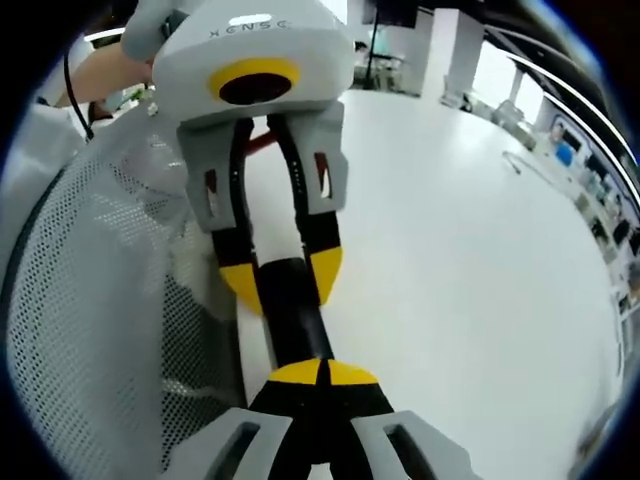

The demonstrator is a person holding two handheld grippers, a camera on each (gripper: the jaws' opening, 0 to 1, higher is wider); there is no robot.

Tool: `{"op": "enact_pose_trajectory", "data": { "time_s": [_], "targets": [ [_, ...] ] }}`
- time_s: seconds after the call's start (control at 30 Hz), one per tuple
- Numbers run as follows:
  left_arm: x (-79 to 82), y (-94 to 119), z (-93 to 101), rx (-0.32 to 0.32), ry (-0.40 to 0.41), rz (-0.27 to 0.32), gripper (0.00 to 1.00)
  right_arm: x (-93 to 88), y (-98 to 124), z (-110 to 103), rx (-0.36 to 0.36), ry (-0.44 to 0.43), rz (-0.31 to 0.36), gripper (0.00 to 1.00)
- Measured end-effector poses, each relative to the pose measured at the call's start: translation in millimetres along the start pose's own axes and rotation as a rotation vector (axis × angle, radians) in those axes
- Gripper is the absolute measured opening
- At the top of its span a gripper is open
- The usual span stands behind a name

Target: Press the specified remote control buttons in sequence, fully releasing each button before pressing the next.

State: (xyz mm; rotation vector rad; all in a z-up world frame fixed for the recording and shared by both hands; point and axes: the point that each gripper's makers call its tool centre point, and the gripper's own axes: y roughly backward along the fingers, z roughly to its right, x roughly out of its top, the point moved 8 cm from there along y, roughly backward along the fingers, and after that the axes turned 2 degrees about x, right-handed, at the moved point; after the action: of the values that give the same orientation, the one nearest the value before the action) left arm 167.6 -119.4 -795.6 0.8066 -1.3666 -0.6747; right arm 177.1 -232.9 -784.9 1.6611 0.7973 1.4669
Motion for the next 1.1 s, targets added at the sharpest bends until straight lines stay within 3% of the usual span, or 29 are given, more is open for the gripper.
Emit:
{"op": "enact_pose_trajectory", "data": {
  "time_s": [0.57,1.1],
  "targets": [
    [0.1,0.3,0.0,0.003,0.006,-0.001,0.24,5.4,-3.8,2.6,0.003,0.022,-0.048,0.0],
    [0.8,-0.3,1.1,0.014,0.011,-0.005,0.24,1.0,-2.3,4.3,0.011,-0.1,0.007,0.0]
  ]
}}
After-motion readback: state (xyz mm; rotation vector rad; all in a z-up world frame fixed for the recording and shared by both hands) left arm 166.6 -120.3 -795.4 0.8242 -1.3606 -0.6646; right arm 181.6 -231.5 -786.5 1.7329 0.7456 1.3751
